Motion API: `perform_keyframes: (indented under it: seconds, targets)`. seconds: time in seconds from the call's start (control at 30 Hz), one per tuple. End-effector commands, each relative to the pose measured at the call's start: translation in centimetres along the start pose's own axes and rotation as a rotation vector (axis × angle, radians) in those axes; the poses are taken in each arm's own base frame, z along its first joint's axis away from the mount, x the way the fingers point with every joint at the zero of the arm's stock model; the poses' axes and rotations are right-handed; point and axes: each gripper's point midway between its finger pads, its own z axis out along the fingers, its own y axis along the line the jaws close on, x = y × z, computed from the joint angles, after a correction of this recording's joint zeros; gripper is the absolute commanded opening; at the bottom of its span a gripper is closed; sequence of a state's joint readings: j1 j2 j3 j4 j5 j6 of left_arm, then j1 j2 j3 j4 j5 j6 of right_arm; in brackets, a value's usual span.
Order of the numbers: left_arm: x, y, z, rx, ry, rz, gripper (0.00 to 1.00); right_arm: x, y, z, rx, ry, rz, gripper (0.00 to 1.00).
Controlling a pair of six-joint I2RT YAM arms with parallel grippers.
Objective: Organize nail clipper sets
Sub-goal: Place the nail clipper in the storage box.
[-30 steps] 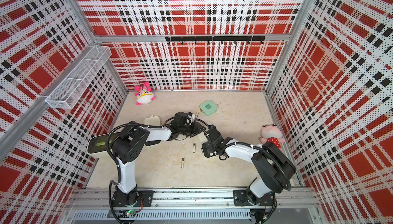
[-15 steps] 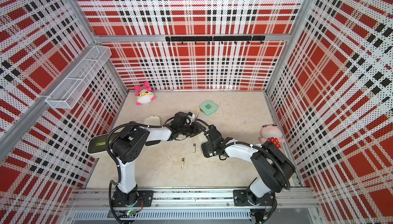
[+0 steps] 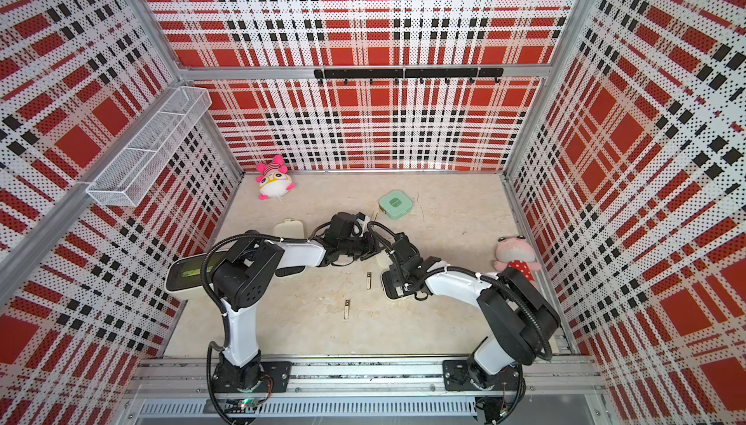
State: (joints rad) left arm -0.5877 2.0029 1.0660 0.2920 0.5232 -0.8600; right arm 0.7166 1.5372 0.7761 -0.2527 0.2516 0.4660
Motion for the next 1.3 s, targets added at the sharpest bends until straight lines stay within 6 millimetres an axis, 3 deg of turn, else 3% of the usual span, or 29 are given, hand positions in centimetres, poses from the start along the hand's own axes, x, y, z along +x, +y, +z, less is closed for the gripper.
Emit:
perform_keyframes:
  seconds: [0.0,0.33,1.27]
  targets:
    - [0.0,0.7,0.3,-0.001,0.000,0.008,0.61,-0.9,-0.3,-0.4,0.020,-0.016,0.010,0.30]
    - [-0.2,0.2,0.1,0.007,-0.004,0.015,0.61,0.1,0.3,-1.2,-0.039,0.006,0.027,0.15]
    - [-0.7,-0.8,-0.2,0.025,-0.014,0.024,0.61,3.4,-0.5,-0.1,-0.022,0.084,0.049,0.12]
